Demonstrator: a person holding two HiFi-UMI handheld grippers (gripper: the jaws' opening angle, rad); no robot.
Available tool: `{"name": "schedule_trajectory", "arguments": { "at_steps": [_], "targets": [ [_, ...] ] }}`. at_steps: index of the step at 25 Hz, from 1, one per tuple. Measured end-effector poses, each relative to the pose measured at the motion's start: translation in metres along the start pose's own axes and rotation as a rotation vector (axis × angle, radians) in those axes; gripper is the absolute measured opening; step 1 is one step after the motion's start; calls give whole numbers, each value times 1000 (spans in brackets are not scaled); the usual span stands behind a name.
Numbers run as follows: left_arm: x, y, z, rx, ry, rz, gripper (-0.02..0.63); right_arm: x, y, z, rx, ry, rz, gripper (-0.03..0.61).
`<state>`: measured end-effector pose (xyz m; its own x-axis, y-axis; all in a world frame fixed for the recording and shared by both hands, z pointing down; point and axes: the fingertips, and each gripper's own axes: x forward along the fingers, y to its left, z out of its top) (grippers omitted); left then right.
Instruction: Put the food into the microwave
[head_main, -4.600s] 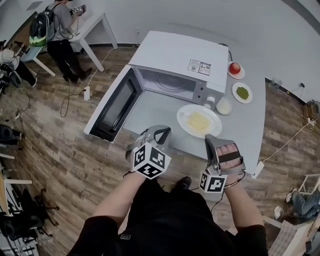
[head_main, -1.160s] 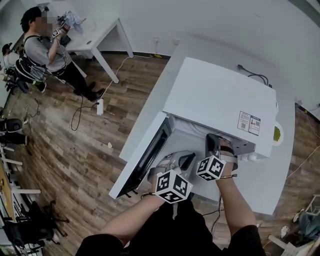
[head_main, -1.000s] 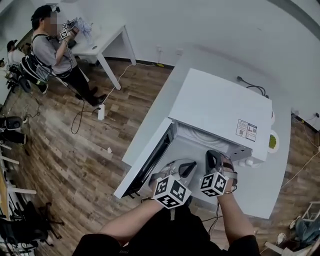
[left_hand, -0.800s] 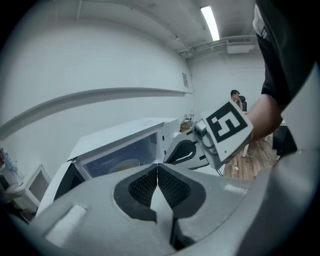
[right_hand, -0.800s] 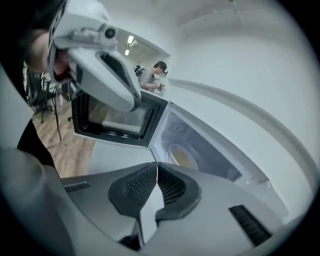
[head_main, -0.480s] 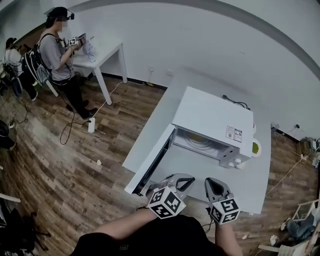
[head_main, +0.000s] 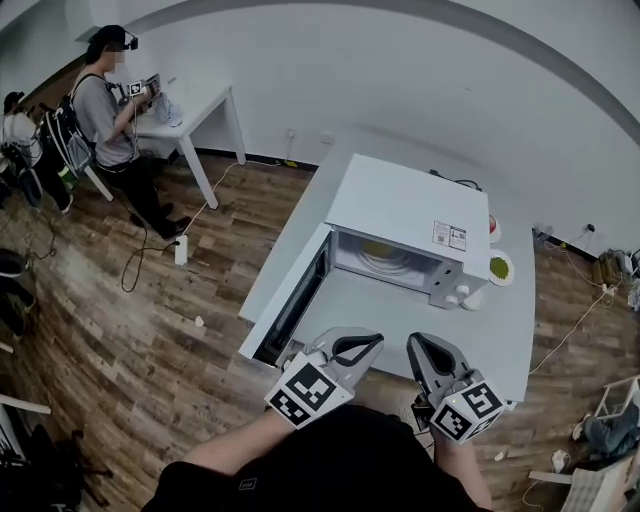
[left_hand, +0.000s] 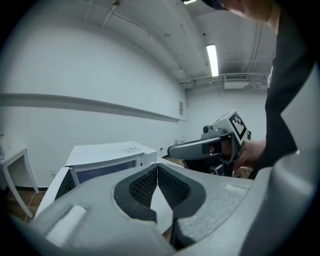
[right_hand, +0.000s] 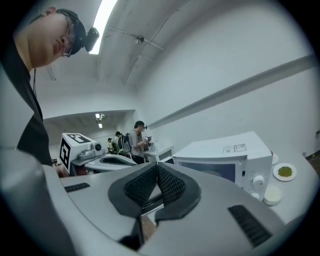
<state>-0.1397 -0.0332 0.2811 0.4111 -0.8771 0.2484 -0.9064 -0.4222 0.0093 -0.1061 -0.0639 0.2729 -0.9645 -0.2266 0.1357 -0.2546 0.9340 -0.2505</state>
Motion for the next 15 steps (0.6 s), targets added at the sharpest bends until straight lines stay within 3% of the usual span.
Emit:
{"name": "schedule_trajectory", "arguments": {
  "at_steps": [4,7,15],
  "targets": [
    [5,-18,14,-83,-50,37,8,-36,1,24,-2,-52,71,15],
    [21,-35,21,-125,-61,67,8,-71,-12,33,-15,-62,77,15],
    [73,-89,39,-123,-77,88,8,-123,-52,22,15,-59,91,15]
  ]
}}
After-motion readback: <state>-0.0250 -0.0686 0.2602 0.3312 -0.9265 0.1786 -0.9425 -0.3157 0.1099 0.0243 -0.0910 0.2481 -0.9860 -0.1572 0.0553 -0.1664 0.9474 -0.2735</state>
